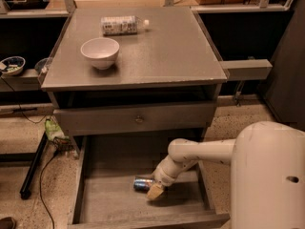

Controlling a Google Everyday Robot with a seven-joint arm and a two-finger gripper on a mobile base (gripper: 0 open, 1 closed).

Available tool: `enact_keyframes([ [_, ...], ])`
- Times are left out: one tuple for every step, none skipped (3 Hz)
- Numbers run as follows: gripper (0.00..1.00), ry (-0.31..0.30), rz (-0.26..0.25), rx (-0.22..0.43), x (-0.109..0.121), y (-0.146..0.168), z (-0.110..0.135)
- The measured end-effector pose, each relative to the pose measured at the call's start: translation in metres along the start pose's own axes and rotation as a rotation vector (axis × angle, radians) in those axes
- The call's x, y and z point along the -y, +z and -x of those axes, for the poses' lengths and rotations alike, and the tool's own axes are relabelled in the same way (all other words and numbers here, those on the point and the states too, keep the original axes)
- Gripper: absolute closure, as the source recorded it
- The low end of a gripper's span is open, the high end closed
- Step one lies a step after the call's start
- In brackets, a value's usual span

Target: Pick redbull can from middle drawer and place on counter

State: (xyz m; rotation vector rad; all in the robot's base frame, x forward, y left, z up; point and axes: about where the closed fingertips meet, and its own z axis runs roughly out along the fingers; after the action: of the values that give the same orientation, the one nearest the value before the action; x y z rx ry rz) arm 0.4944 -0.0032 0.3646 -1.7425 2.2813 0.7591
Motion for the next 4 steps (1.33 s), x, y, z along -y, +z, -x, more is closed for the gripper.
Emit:
enact_keyframes([
  [0.81, 0.0, 0.0, 0.0, 0.0, 0.0, 0.0],
  [1.0, 0.0, 0.0, 0.0, -0.0001, 0.0001, 0.0],
  [1.0, 0.0, 0.0, 0.0, -0.0001, 0.0001, 0.0],
  [1.0, -0.003, 0.021, -0.016, -0.0021, 0.0003, 0.0027],
])
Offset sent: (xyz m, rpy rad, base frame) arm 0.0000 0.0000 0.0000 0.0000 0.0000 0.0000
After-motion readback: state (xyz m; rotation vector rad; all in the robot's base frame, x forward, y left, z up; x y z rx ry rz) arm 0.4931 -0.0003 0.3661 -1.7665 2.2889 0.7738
